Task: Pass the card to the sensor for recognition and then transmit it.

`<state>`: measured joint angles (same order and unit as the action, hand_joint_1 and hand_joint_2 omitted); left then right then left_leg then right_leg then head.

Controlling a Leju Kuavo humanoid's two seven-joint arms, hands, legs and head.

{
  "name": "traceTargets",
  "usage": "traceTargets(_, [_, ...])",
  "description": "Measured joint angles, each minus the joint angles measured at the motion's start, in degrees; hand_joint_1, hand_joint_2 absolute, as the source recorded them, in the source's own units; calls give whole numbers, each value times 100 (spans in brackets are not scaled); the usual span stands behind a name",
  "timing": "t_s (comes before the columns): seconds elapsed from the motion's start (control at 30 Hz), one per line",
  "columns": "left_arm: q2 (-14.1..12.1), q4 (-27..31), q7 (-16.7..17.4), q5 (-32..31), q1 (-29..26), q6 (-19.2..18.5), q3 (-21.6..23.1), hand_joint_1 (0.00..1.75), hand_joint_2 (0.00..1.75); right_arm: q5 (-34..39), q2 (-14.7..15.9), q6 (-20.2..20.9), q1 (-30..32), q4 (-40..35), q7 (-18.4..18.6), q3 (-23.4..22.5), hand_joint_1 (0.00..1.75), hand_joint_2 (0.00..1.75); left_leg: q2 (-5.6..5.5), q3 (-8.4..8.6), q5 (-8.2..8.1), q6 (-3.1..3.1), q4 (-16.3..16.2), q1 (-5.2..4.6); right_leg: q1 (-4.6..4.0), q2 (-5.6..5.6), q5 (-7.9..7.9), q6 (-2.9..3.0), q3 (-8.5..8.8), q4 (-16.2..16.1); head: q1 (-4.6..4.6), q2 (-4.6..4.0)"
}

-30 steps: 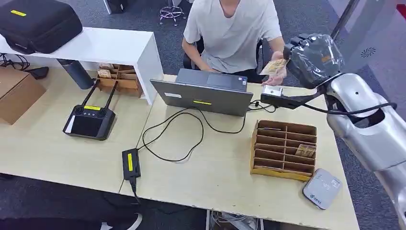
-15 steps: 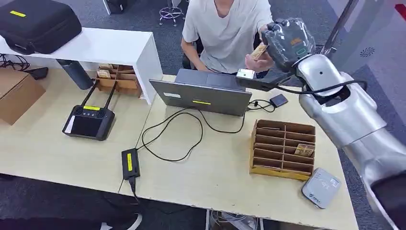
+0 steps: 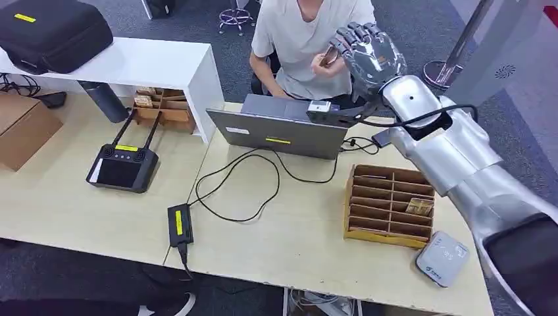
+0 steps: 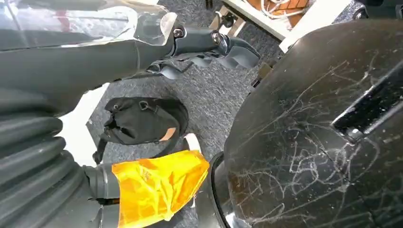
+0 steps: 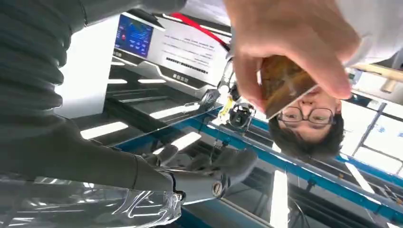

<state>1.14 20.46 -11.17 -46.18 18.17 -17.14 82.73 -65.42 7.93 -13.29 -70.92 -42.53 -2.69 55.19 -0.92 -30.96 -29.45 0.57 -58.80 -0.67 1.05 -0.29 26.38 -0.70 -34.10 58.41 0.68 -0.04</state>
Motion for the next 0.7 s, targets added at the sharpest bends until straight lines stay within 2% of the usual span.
traceTargets(0.43, [-2,0,133,59,-10,147,22,0,175,4,-7,-22,-7,61,33,68,0,175,4,2,0,0,-2,1,-1,5,-1,1,-5,2,2,0])
traceTargets(0.7, [-2,0,310,149,-34,149,20,0,175,-79,35,494,-40,68,396,79,0,175,8,2,0,-1,-2,0,0,10,-1,1,-7,1,4,0])
